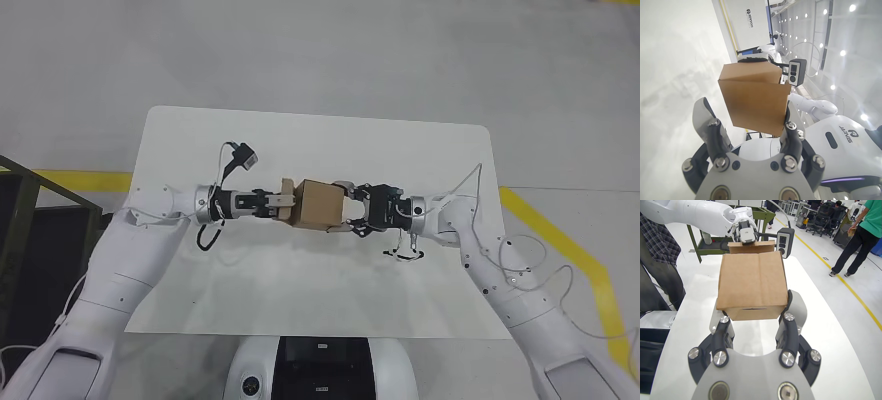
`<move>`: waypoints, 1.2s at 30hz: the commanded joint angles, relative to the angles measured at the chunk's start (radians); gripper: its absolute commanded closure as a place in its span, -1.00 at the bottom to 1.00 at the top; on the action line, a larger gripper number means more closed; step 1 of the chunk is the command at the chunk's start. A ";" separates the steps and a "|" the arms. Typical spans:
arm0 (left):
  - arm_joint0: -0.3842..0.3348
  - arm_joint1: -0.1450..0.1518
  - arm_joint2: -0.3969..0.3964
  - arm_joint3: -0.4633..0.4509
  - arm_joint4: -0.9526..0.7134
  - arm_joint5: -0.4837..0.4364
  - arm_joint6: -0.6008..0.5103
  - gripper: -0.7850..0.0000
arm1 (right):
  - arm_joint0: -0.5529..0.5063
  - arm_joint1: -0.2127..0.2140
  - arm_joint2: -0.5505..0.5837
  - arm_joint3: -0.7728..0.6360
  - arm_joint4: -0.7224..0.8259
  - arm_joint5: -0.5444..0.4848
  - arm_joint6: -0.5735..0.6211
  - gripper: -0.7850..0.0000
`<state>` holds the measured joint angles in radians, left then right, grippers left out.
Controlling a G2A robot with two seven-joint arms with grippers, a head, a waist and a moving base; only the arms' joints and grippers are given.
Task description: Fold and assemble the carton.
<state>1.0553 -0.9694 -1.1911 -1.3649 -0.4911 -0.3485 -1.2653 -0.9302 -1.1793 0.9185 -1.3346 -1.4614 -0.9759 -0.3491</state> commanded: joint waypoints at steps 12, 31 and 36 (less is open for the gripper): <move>-0.024 -0.003 0.028 -0.042 0.113 0.036 0.049 -0.48 | -0.003 0.002 -0.003 -0.006 -0.010 0.010 -0.006 -0.12; 0.003 0.003 0.003 -0.074 0.091 0.019 0.061 -0.52 | -0.004 0.006 0.007 0.000 0.020 -0.019 -0.037 -0.07; 0.001 -0.003 0.003 -0.074 0.003 -0.026 0.050 -0.48 | 0.001 0.005 0.007 0.011 0.040 -0.023 -0.045 -0.01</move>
<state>1.0561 -0.9712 -1.1863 -1.4404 -0.4634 -0.3616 -1.2133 -0.9301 -1.1743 0.9245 -1.3264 -1.4270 -0.9985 -0.3926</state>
